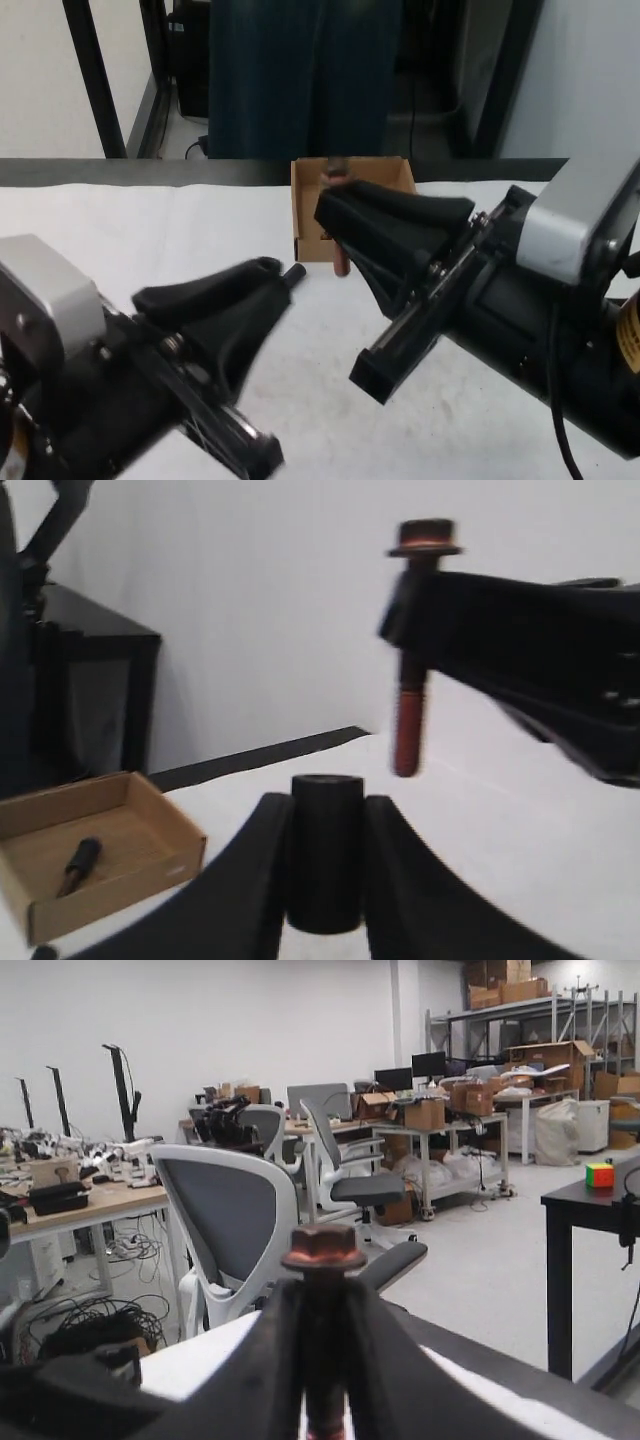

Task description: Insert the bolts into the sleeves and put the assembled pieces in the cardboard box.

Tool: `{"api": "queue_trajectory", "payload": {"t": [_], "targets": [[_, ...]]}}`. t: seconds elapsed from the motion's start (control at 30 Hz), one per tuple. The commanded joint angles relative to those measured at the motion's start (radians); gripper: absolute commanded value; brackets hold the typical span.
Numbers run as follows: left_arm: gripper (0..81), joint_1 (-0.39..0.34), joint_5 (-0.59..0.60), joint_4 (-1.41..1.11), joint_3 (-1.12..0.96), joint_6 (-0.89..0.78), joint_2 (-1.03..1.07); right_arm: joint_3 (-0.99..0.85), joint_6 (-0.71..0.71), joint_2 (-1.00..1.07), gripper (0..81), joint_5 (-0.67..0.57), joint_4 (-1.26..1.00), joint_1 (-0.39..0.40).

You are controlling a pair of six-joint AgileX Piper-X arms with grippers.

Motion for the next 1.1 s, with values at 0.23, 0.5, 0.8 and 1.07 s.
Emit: {"api": "queue_trajectory", "payload": {"t": [0.23, 0.5, 0.8, 1.07], "targets": [[0.9, -0.118, -0.08, -0.056, 0.02, 0.014, -0.009, -0.034, -0.002, 0.039, 0.3, -0.006, -0.139, -0.003], [0.9, -0.118, -0.146, -0.043, 0.036, -0.008, -0.006, -0.034, 0.046, 0.039, 0.3, -0.006, -0.139, 0.01], [0.9, -0.118, -0.219, -0.121, 0.037, -0.018, 0.07, -0.032, 0.112, 0.039, 0.3, -0.033, -0.139, 0.056], [0.9, -0.118, -0.215, -0.161, 0.037, -0.063, 0.082, -0.025, 0.141, 0.043, 0.3, -0.033, -0.139, 0.068]]}}
